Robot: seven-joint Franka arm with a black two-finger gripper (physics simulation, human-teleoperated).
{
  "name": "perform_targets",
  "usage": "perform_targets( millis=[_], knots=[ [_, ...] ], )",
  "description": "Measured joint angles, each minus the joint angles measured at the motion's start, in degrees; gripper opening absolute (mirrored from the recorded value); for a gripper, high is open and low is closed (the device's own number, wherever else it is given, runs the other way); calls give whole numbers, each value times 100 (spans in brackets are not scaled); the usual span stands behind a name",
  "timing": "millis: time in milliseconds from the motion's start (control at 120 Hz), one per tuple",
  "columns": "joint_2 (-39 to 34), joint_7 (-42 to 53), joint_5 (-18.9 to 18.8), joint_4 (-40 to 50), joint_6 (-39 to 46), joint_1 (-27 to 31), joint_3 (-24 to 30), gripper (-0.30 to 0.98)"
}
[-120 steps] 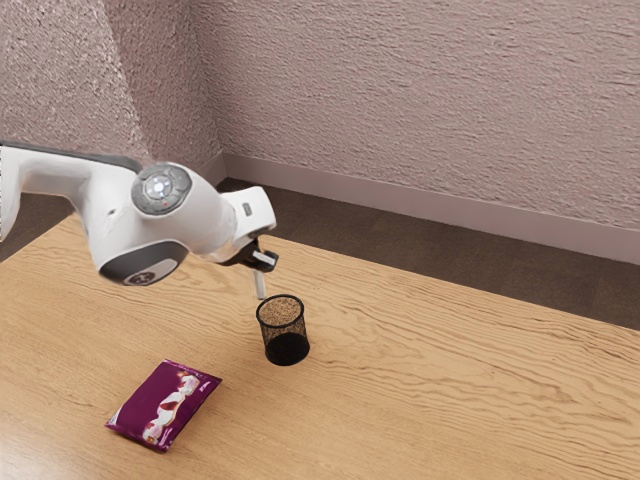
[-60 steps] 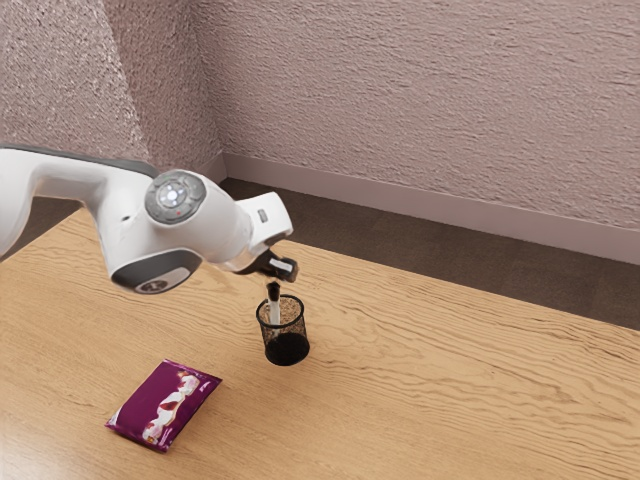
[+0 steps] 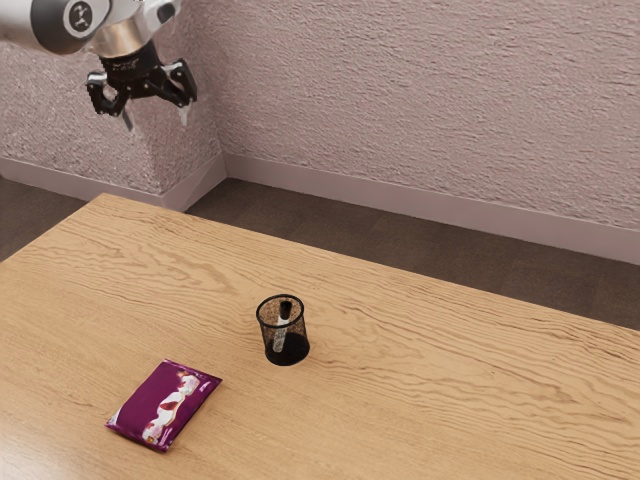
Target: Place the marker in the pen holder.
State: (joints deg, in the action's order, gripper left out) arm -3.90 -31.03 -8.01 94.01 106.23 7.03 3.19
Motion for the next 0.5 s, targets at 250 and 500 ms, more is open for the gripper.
perform_targets(
  millis=[250, 500],
  knots=[
    [-66, 866, 227, -12, -989, -797, -550, 67],
    [-65, 1419, 244, 58, -1233, -1046, -845, 68]
  ],
)
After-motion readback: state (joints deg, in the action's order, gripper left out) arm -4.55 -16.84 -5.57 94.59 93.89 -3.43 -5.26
